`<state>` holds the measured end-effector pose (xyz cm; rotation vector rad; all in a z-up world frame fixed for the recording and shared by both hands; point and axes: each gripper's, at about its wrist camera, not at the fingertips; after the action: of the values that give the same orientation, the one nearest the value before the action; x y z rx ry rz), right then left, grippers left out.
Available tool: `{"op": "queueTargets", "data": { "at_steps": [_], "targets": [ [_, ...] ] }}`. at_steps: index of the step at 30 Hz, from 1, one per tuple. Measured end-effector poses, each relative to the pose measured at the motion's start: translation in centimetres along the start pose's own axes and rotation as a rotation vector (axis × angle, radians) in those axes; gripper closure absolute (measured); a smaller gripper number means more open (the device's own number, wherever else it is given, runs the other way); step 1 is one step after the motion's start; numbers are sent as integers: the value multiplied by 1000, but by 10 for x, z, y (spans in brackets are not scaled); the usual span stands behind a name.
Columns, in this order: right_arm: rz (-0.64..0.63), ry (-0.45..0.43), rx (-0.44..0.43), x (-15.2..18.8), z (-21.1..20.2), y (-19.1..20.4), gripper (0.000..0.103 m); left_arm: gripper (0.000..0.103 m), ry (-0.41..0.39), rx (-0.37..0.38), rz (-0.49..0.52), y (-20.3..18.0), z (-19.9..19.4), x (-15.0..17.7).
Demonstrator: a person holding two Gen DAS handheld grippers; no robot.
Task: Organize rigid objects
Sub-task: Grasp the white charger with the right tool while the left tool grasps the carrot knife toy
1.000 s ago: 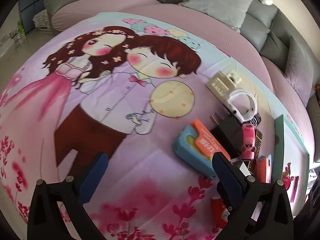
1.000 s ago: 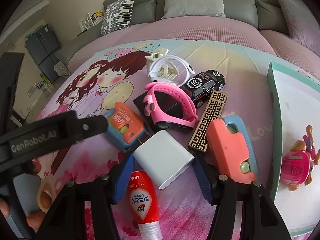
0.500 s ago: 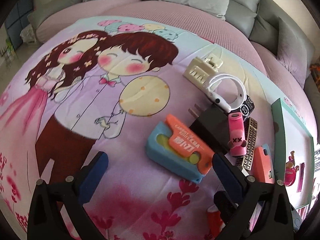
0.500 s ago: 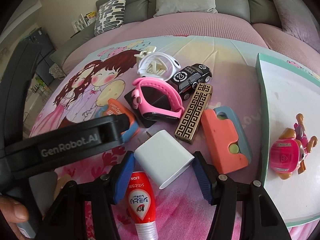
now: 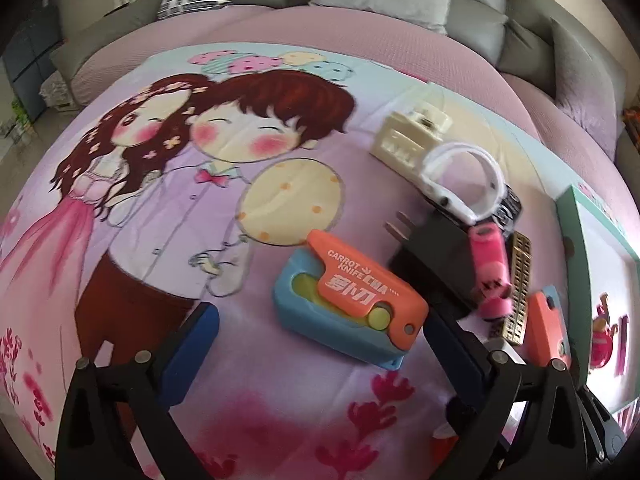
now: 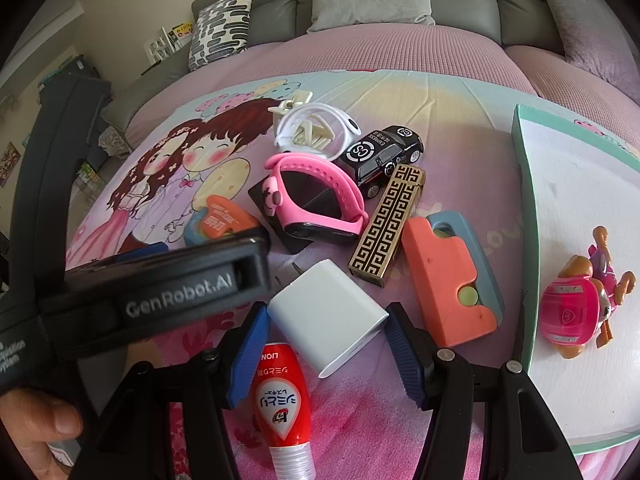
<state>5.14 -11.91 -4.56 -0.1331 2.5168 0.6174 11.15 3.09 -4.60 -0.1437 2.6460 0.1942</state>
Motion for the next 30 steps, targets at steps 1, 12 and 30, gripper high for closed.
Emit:
{"op": "queueTargets", "data": {
  "at_steps": [1,12,30],
  "targets": [
    [0,0,0,0,0,0,40,8,0,-1,-26,6,1,-1],
    [1,3,-1,0,1,-1,41,31,-37,7,-128,26,4,-9],
    [16,-19,-37,-1,-9,-1,41,32,-63,46,-162,38,-7,-11]
  ]
}}
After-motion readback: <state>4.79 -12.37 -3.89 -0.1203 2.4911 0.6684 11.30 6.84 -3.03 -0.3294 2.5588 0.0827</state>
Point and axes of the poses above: each gripper's, at about its wrist camera, not at the fingertips, and z roughly the way its jaws point, y to its left, x to its underside, and after that the axes turned 12 degrees about -x, right-handed
